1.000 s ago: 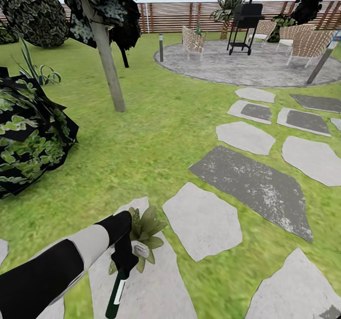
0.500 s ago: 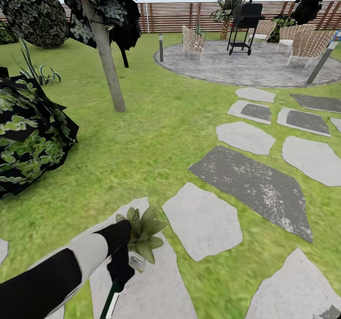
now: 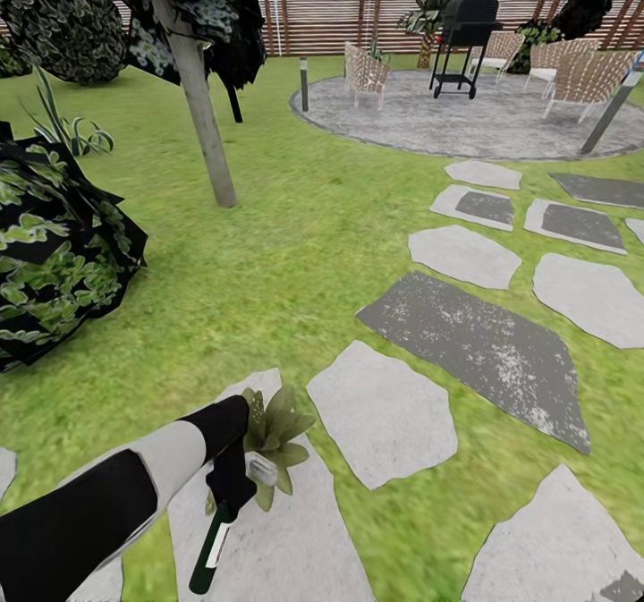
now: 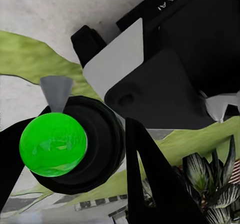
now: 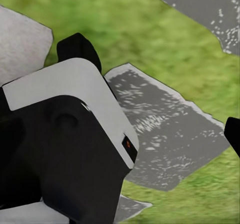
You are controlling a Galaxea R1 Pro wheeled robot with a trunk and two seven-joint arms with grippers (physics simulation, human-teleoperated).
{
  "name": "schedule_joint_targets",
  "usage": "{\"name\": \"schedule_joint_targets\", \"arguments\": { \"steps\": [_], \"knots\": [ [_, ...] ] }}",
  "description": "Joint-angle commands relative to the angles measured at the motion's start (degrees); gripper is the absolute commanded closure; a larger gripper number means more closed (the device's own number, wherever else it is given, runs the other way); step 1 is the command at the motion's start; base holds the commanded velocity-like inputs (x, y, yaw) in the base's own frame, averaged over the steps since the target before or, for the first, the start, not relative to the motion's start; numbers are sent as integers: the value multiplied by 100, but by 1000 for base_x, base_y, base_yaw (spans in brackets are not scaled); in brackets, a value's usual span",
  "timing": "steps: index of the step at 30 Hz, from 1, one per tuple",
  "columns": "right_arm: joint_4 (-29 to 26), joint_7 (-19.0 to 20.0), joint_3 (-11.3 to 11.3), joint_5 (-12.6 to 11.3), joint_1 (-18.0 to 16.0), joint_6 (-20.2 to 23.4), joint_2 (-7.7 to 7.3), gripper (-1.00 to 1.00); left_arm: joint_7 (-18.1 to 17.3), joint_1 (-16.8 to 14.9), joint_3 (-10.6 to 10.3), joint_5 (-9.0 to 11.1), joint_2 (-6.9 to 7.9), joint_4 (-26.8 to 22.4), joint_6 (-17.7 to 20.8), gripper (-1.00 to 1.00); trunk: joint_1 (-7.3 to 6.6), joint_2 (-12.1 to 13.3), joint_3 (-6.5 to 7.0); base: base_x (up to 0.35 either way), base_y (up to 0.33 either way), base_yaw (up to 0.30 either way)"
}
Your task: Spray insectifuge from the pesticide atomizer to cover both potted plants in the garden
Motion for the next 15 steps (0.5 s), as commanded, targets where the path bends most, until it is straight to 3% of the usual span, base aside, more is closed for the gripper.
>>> {"name": "schedule_joint_targets", "arguments": {
  "steps": [1, 15],
  "knots": [
    [-6, 59, -8, 56, -5, 13, 0, -100, -51, -13, 17, -63, 1, -6, 28, 100, 0, -2, -6, 0, 0, 0],
    [-8, 59, -8, 54, -5, 13, 0, -100, -55, -320, 17, -57, -7, -6, 28, 100, 0, -2, -37, 9, 0, 0]
  ]
}}
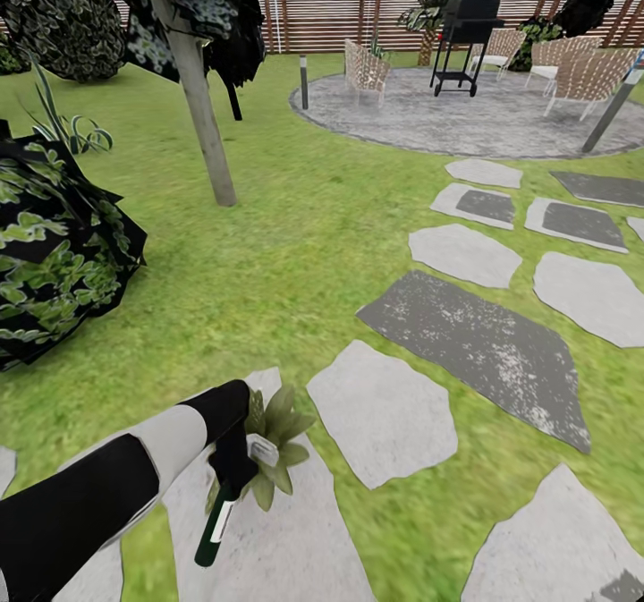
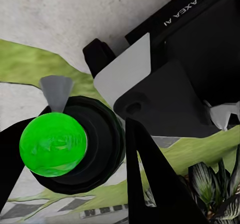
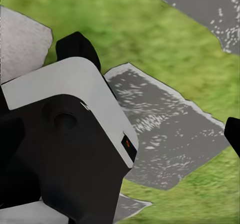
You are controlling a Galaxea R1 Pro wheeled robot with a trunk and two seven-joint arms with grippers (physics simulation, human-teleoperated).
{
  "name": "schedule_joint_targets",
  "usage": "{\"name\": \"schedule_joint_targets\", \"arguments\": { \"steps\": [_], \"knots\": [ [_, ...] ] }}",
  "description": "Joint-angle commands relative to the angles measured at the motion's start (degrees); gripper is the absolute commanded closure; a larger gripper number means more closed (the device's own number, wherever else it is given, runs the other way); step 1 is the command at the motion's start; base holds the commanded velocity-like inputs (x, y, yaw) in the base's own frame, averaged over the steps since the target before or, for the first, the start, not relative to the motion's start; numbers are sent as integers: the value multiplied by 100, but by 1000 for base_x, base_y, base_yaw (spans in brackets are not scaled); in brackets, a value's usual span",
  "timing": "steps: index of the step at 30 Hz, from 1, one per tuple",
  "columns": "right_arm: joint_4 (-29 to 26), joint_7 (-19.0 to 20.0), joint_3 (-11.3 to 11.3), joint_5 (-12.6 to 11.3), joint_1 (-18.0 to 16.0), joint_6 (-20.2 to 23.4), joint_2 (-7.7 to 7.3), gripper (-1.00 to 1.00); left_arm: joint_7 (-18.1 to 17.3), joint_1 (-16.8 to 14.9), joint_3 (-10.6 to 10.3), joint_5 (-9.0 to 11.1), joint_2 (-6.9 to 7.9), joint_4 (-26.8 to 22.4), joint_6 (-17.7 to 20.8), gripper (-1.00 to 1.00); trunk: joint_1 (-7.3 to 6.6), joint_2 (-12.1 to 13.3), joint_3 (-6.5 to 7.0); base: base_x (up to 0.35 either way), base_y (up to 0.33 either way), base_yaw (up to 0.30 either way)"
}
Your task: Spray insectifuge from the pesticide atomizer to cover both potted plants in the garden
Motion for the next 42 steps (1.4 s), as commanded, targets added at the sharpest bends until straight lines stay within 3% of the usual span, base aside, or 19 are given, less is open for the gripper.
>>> {"name": "schedule_joint_targets", "arguments": {
  "steps": [1, 19, 35, 42],
  "knots": [
    [-5, 59, -8, 54, -5, 13, 1, -100, -49, -3, 14, -61, 0, -6, 27, 100, 1, -2, -4, 176, 0, 0],
    [-9, 59, -8, 58, -3, 13, 5, -100, -55, -40, 17, -69, -19, 14, 34, 100, 1, -2, -4, 56, -51, 0],
    [2, 51, -7, 58, -5, 13, 1, -100, -52, 44, 43, -42, -15, 17, 31, 100, 1, -2, -40, 0, -18, 93],
    [-5, 52, -7, 58, -5, 13, 1, -100, -50, 399, 61, -30, -8, 4, 27, 100, 1, -2, -73, 0, 0, 145]
  ]
}}
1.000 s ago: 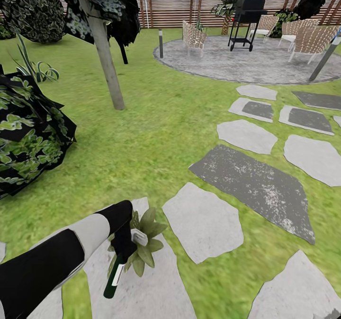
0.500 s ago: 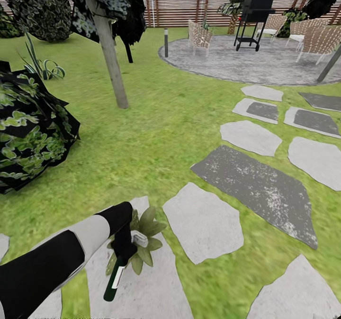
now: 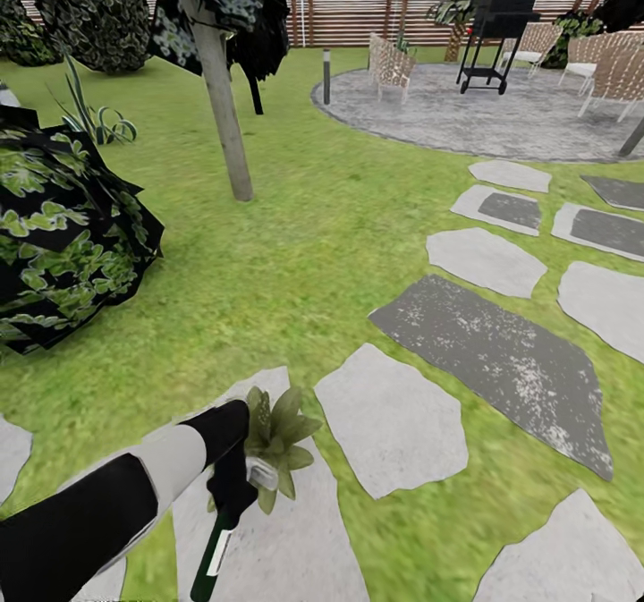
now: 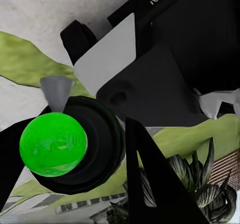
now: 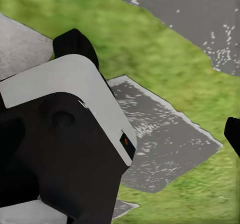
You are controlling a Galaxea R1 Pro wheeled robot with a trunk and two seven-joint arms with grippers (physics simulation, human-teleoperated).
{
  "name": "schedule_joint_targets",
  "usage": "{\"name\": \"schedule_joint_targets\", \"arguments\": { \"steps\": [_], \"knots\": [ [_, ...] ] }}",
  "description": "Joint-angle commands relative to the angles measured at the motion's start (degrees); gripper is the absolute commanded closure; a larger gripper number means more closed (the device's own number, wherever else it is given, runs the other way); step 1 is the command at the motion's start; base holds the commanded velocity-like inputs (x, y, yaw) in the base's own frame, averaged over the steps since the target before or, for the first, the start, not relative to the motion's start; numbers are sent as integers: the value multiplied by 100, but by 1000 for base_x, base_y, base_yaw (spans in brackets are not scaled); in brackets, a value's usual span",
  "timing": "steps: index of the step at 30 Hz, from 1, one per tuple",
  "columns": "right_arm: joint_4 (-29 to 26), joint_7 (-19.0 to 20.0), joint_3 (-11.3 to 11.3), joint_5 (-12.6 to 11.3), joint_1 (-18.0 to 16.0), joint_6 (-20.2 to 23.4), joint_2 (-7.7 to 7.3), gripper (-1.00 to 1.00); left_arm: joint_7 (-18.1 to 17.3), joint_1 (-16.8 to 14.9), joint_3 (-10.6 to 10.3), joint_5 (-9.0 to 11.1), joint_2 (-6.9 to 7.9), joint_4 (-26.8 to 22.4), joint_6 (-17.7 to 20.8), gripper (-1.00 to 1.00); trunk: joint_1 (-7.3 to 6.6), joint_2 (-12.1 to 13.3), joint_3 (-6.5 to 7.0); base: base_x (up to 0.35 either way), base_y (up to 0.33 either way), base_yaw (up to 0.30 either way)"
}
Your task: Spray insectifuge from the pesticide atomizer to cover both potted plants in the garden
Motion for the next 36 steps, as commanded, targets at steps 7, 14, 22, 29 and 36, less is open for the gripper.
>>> {"name": "schedule_joint_targets", "arguments": {
  "steps": [7, 14, 22, 29, 36],
  "knots": [
    [-6, 57, -8, 53, -4, 14, 0, -100, -49, 146, 26, -50, 31, -4, 25, 100, 0, -2, -10, 0, 0, 22],
    [-2, 50, -3, 48, -4, 14, 0, -100, -38, 149, 488, -41, 10, -15, 25, 100, 0, -2, -46, 0, 0, 137],
    [3, 48, -6, 46, -4, 14, 0, -100, -38, 141, 1002, -41, 2, -15, 25, 100, 0, -2, -65, 30, 0, 65],
    [3, 47, -8, 48, -3, 14, 0, -100, -31, 140, 1037, -41, -1, -15, 25, 100, 0, -2, -65, 179, 0, 1],
    [3, 48, -8, 47, -4, 14, 0, -100, -31, 140, 1035, -41, -1, -15, 25, 100, 0, -2, -65, 28, -4, 0]
  ]
}}
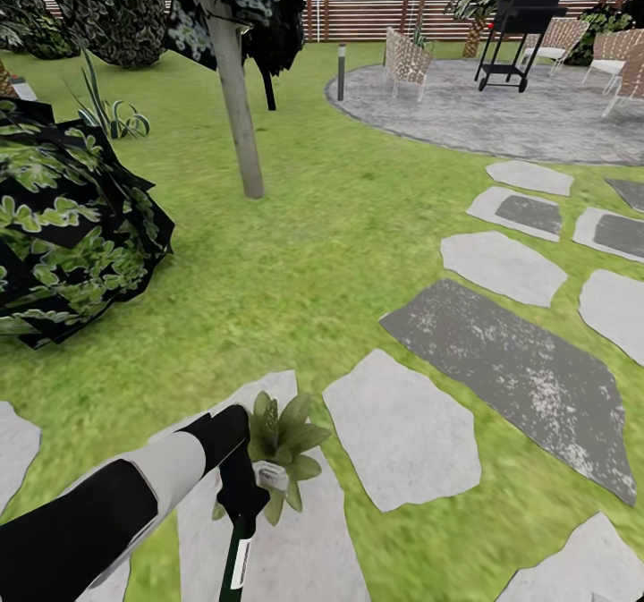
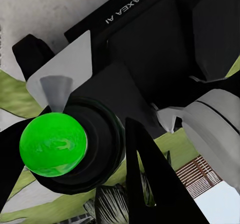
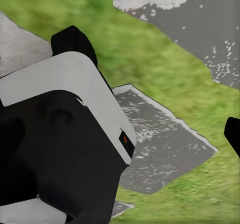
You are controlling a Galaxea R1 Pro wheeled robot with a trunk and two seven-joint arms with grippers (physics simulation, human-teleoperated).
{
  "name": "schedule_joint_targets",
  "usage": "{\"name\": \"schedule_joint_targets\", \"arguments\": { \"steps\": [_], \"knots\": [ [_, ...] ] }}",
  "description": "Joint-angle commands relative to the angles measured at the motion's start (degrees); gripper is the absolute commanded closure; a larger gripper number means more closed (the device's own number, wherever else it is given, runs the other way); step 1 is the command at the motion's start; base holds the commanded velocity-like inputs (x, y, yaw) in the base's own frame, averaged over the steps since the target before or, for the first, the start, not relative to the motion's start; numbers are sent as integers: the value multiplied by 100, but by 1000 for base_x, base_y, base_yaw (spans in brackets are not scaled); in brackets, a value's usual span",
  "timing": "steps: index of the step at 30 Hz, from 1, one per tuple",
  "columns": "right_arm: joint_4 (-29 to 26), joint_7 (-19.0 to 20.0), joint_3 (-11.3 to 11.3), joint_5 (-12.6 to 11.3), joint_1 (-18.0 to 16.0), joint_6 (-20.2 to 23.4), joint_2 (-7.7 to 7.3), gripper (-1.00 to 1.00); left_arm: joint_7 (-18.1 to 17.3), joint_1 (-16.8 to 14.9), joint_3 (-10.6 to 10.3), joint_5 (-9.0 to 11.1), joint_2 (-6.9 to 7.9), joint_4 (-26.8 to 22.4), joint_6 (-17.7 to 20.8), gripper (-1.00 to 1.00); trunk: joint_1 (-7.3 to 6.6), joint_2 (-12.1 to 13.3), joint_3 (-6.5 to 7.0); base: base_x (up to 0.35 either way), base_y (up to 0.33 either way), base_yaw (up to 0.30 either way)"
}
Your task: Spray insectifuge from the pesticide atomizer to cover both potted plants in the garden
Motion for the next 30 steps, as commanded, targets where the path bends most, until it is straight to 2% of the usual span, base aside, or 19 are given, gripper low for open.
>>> {"name": "schedule_joint_targets", "arguments": {
  "steps": [1, 17, 21, 26, 29, 30],
  "knots": [
    [-4, 59, -7, 53, -5, 13, 0, -100, -49, -2, 20, -58, 0, -5, 29, 100, 1, -2, -4, 202, -57, 0],
    [-4, 68, -8, 51, -5, 13, 0, -100, -53, 5, 7, -58, 46, -14, 26, 100, 1, -2, -58, 37, -12, 0],
    [-4, 67, -7, 51, -5, 13, 0, -100, -43, 231, 1, -58, 52, -14, 21, 100, 1, -2, -58, 0, 0, 0],
    [-4, 68, -7, 51, -5, 13, 0, -100, -30, 280, -11, -65, 53, -14, 23, 100, 1, -2, -58, 0, 0, 0],
    [-9, 68, -7, 51, -5, 13, 0, -100, -24, 155, -13, -70, 40, -14, 22, 100, 1, -2, -58, 0, 0, 0],
    [-10, 68, -7, 51, -5, 13, -1, -100, -23, -9, -18, -73, 37, -14, 23, 100, 1, -2, -58, 0, 0, 0]
  ]
}}
